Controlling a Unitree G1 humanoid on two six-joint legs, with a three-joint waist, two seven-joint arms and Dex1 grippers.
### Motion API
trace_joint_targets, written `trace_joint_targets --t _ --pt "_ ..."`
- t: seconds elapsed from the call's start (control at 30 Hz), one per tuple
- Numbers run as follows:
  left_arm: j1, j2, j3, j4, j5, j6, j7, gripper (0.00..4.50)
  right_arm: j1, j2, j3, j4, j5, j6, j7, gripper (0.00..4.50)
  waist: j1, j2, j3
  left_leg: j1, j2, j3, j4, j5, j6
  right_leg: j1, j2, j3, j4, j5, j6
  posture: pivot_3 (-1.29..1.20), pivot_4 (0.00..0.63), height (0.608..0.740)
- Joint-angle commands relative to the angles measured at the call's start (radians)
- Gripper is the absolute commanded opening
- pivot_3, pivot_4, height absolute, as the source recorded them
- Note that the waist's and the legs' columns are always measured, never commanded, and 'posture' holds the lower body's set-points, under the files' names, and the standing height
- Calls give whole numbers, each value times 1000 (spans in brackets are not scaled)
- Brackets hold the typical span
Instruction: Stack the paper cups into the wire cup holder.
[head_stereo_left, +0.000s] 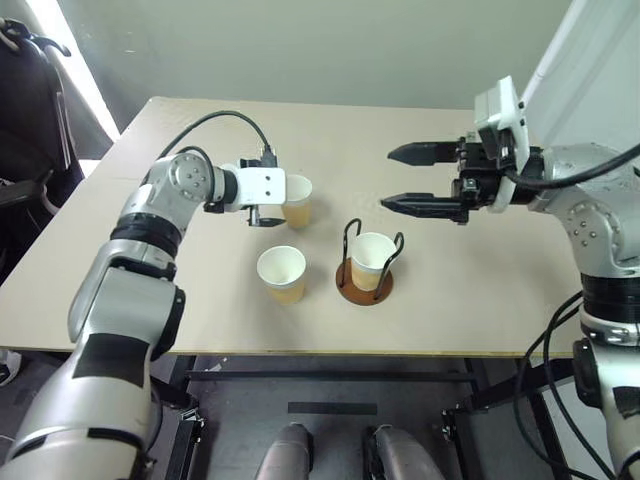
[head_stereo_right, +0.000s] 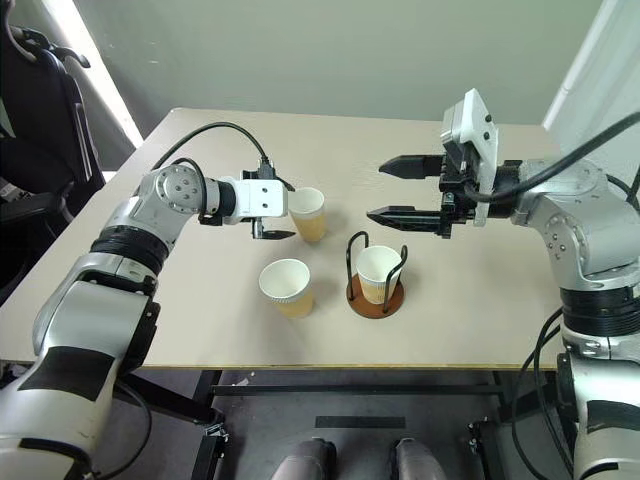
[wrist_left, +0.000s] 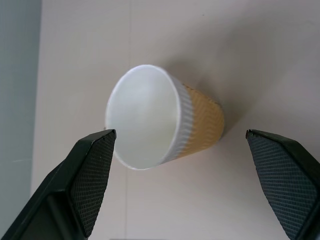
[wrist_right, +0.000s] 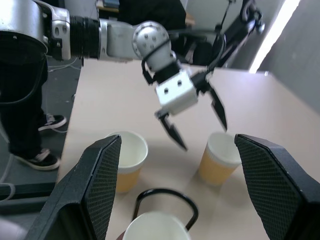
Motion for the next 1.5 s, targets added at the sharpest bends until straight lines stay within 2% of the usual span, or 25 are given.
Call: trace_joint_targets --t 0.03,0.57,0.9,1.0,1.03,1.37,1.5 --pt "-16 9 1 12 13 5 33 4500 -3 -8 -5 -5 -11 -49 10 3656 0 0 0 0 0 0 0 0 0 0 -1 0 0 0 0 0 150 740" --pt "-33 -32 -35 60 92 -5 213 4500 22 -6 7 -25 -8 -52 6 3656 1 0 0 0 0 0 1 0 0 1 -1 0 0 0 1 0 150 740" --pt "-31 -53 -37 68 95 -12 188 4500 26 -16 14 -47 -5 -41 -2 3656 1 0 0 0 0 1 1 0 0 1 0 0 0 0 1 0 150 740" --pt "-31 -56 -43 67 102 -19 187 3932 25 -17 12 -65 1 -31 -7 3701 2 0 0 0 0 1 2 0 0 1 0 0 0 0 1 0 150 740" --pt "-31 -57 -46 67 106 -21 191 3614 24 -16 11 -69 2 -30 -9 3701 1 0 0 0 0 1 2 0 0 1 -1 1 0 0 1 0 150 740" --pt "-41 -67 -45 70 92 -33 163 51 30 -18 6 -86 4 -18 -19 3701 2 0 0 0 0 1 3 0 0 1 0 0 0 0 2 0 150 740" --pt "-49 -63 -43 69 90 -46 149 51 32 -19 6 -82 2 -20 -18 3701 2 0 0 0 0 1 3 0 0 2 0 0 0 0 2 0 150 740"
